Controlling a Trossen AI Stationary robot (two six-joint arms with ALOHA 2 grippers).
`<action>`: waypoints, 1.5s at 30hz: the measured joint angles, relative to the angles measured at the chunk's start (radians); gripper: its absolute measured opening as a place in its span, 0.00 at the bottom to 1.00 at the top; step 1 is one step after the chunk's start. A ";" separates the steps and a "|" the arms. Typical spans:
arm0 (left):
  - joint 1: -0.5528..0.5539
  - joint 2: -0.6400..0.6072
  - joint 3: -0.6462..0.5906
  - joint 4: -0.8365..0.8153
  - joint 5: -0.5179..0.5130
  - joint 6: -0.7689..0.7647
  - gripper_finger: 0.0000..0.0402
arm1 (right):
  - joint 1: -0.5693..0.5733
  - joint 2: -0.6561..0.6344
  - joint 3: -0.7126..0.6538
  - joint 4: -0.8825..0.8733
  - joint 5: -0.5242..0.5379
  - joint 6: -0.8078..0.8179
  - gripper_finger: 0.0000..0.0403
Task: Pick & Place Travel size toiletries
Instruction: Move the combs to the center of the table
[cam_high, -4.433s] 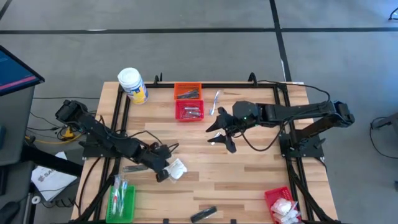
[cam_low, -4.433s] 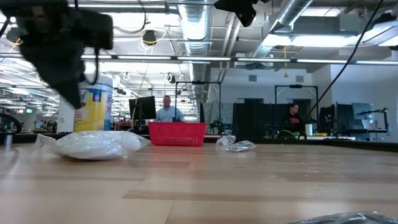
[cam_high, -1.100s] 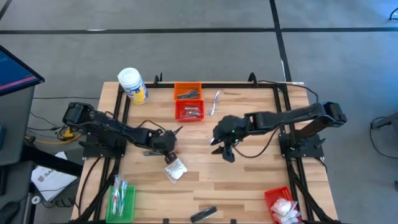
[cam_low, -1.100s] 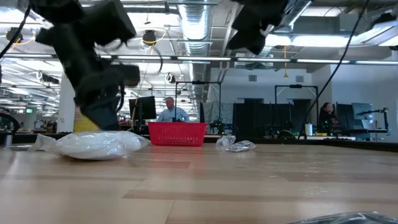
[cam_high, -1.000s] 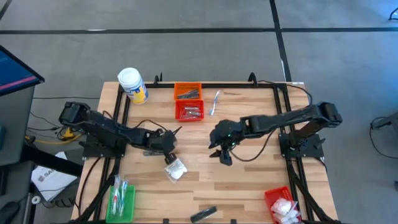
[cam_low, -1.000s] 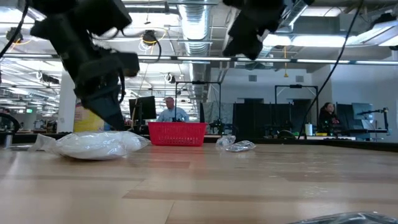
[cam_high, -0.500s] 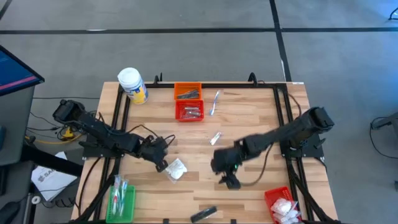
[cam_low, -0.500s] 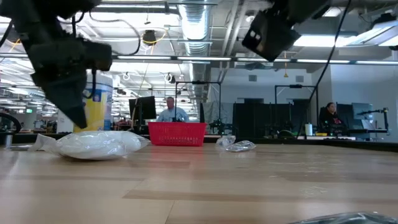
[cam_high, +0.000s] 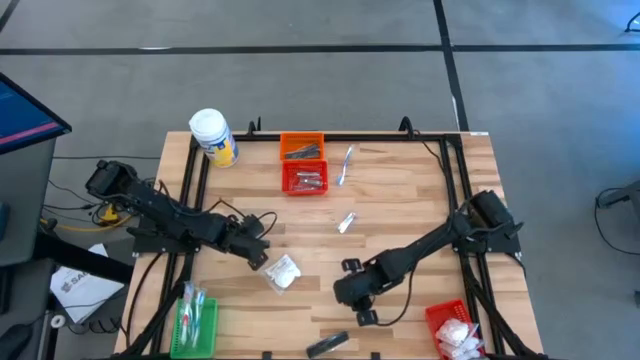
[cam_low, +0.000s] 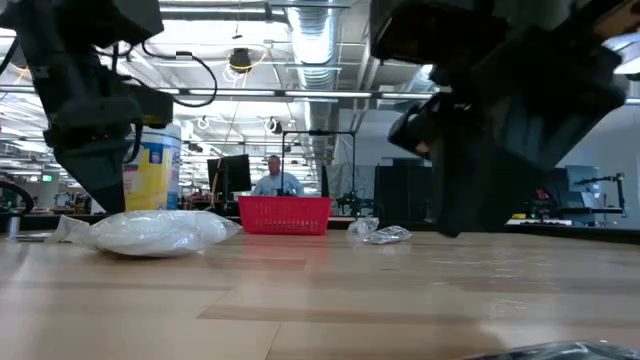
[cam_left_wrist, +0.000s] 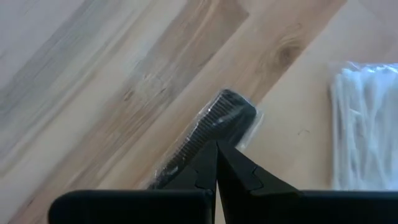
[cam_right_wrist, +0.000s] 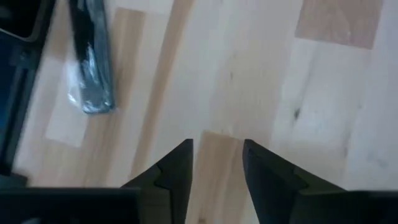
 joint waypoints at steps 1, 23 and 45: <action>0.003 0.008 0.000 0.003 0.000 0.000 0.00 | 0.003 0.009 0.007 0.005 0.000 -0.011 0.30; 0.070 0.148 -0.005 0.325 0.050 0.144 0.00 | 0.068 -0.057 0.010 0.204 -0.238 -0.095 0.16; -0.377 0.140 0.149 0.555 -0.431 -0.022 0.00 | 0.110 0.092 0.074 0.188 -0.064 0.118 0.16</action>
